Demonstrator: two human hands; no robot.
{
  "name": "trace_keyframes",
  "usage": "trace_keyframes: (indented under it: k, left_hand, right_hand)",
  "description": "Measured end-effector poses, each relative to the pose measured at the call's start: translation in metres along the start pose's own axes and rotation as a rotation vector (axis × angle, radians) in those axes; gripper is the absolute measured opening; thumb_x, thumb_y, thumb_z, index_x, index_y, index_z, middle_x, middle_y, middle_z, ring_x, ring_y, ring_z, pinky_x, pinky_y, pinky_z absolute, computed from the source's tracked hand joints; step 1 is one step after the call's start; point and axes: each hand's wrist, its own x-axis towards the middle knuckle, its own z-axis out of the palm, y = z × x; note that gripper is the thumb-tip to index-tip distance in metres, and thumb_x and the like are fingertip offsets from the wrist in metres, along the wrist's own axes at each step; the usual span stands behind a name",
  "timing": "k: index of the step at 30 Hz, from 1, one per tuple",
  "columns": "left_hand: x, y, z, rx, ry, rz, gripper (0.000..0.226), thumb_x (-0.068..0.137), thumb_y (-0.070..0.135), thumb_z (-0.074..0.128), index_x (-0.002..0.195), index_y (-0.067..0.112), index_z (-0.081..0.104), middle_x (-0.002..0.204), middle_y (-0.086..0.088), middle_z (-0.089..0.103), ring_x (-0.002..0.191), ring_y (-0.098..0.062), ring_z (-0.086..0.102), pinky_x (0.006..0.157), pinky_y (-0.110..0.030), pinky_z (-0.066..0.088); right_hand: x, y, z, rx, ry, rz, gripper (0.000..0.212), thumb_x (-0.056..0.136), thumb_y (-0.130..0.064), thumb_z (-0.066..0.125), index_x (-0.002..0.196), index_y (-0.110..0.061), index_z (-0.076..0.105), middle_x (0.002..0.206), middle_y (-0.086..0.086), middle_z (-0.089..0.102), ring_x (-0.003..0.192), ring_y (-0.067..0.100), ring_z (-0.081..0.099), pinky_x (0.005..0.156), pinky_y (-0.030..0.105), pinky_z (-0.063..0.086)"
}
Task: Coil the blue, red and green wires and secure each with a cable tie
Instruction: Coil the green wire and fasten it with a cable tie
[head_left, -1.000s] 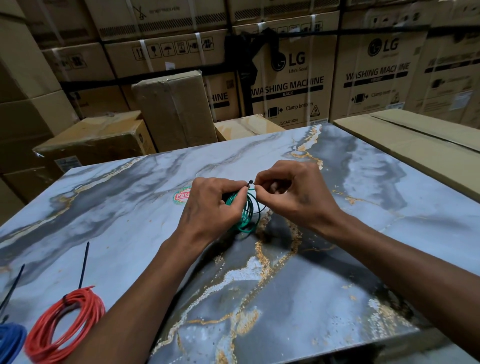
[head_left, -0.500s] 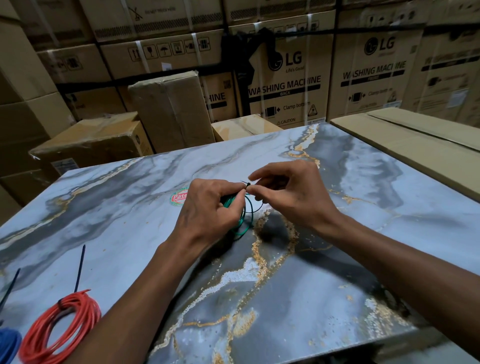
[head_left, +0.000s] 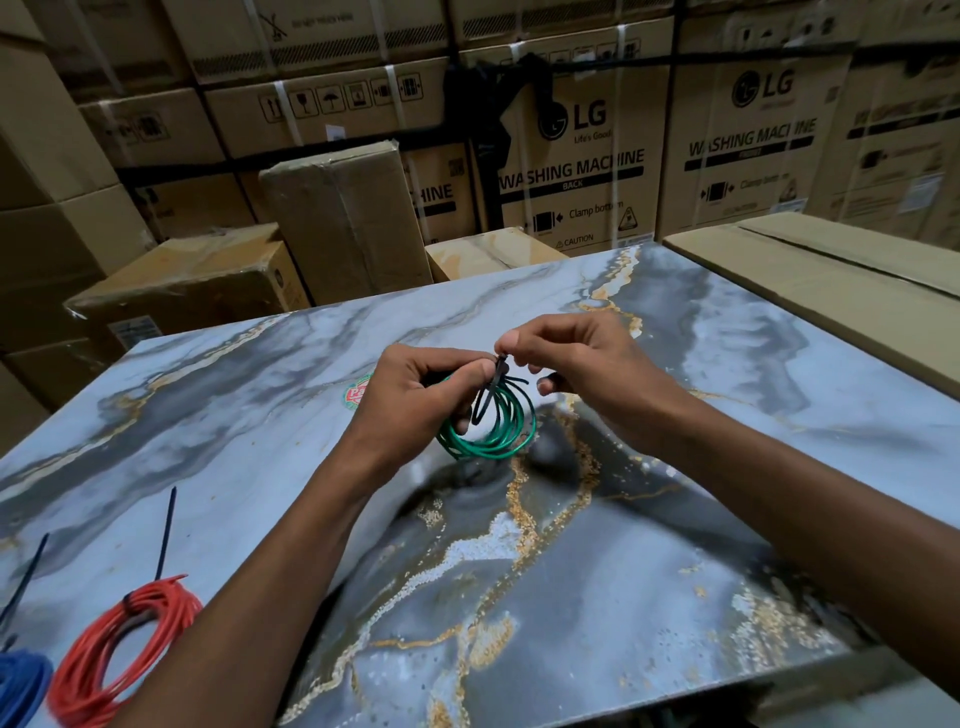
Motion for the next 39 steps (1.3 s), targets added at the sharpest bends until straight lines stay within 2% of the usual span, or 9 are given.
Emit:
trace_keyframes:
  k: [4, 8, 11, 14, 22, 28, 32, 36, 39]
  left_hand:
    - [0.002, -0.007, 0.002, -0.071, -0.039, -0.060, 0.018, 0.097, 0.009, 0.061, 0.100, 0.002, 0.077, 0.056, -0.009, 0.049, 0.047, -0.014, 0.046, 0.051, -0.021, 0.040]
    - [0.002, -0.014, 0.007, 0.004, -0.062, -0.057, 0.020, 0.100, 0.010, 0.058, 0.098, 0.006, 0.077, 0.053, -0.003, 0.052, 0.049, -0.014, 0.049, 0.053, -0.021, 0.043]
    - [0.003, -0.017, 0.011, 0.068, -0.079, -0.043, 0.021, 0.102, 0.017, 0.057, 0.098, 0.015, 0.077, 0.054, -0.002, 0.057, 0.048, -0.013, 0.054, 0.059, -0.036, 0.053]
    - [0.003, -0.019, 0.014, 0.135, -0.055, 0.016, 0.021, 0.098, 0.024, 0.056, 0.095, 0.020, 0.077, 0.059, 0.009, 0.060, 0.050, -0.012, 0.053, 0.056, -0.034, 0.046]
    - [0.004, -0.019, 0.016, 0.236, 0.048, 0.103, 0.021, 0.100, 0.022, 0.055, 0.098, 0.016, 0.075, 0.060, 0.023, 0.060, 0.055, 0.003, 0.051, 0.058, -0.025, 0.035]
    - [0.006, -0.027, 0.013, 0.185, 0.109, 0.044, 0.022, 0.099, 0.025, 0.054, 0.095, 0.019, 0.074, 0.059, 0.019, 0.059, 0.057, -0.004, 0.049, 0.061, -0.030, 0.039]
    - [0.011, -0.031, 0.009, -0.018, 0.273, -0.086, 0.023, 0.103, 0.017, 0.053, 0.093, 0.016, 0.074, 0.058, 0.015, 0.056, 0.055, -0.004, 0.045, 0.058, -0.026, 0.038]
    - [0.015, -0.040, 0.007, -0.171, 0.343, -0.219, 0.025, 0.104, 0.021, 0.052, 0.100, 0.011, 0.075, 0.057, 0.012, 0.057, 0.062, -0.011, 0.047, 0.065, -0.029, 0.041]
    - [0.015, -0.039, 0.009, -0.240, 0.351, -0.231, 0.026, 0.103, 0.024, 0.053, 0.100, 0.012, 0.076, 0.055, 0.013, 0.054, 0.064, -0.015, 0.045, 0.071, -0.034, 0.042]
  right_hand:
    - [0.001, 0.006, 0.005, -0.111, 0.008, -0.054, 0.016, 0.102, -0.023, 0.061, 0.097, -0.011, 0.070, 0.090, 0.007, 0.070, 0.087, 0.014, 0.069, 0.079, 0.031, 0.060]
    - [0.000, 0.009, 0.007, -0.143, 0.070, -0.026, 0.016, 0.103, -0.022, 0.059, 0.096, -0.009, 0.066, 0.086, 0.004, 0.074, 0.074, 0.012, 0.074, 0.068, 0.027, 0.058]
    - [-0.001, 0.010, 0.005, -0.129, 0.127, -0.016, 0.013, 0.103, -0.019, 0.059, 0.096, -0.009, 0.063, 0.081, 0.010, 0.074, 0.070, 0.018, 0.075, 0.063, 0.029, 0.059]
    - [0.002, 0.011, 0.003, -0.136, 0.172, -0.007, 0.013, 0.105, -0.021, 0.055, 0.098, -0.011, 0.060, 0.080, 0.011, 0.073, 0.068, 0.023, 0.074, 0.061, 0.031, 0.058]
    - [0.005, 0.003, 0.008, 0.223, 0.238, 0.217, 0.016, 0.111, -0.020, 0.040, 0.101, -0.013, 0.050, 0.080, 0.012, 0.059, 0.051, 0.016, 0.067, 0.051, 0.024, 0.055]
    - [-0.001, 0.002, 0.012, 0.256, 0.135, 0.263, 0.020, 0.106, -0.034, 0.053, 0.112, -0.014, 0.051, 0.091, 0.017, 0.066, 0.065, 0.019, 0.071, 0.057, 0.029, 0.058]
    - [-0.008, -0.007, 0.020, 0.287, -0.107, 0.404, 0.033, 0.099, -0.039, 0.062, 0.116, -0.011, 0.055, 0.097, 0.016, 0.070, 0.084, 0.025, 0.073, 0.076, 0.038, 0.063]
    - [-0.013, -0.003, 0.023, 0.212, -0.260, 0.411, 0.058, 0.080, -0.023, 0.086, 0.128, -0.010, 0.059, 0.109, 0.014, 0.075, 0.097, 0.025, 0.074, 0.089, 0.034, 0.060]
    - [-0.019, -0.005, 0.026, 0.233, -0.336, 0.405, 0.051, 0.083, -0.006, 0.081, 0.130, -0.005, 0.059, 0.106, 0.013, 0.078, 0.102, 0.022, 0.075, 0.090, 0.028, 0.060]
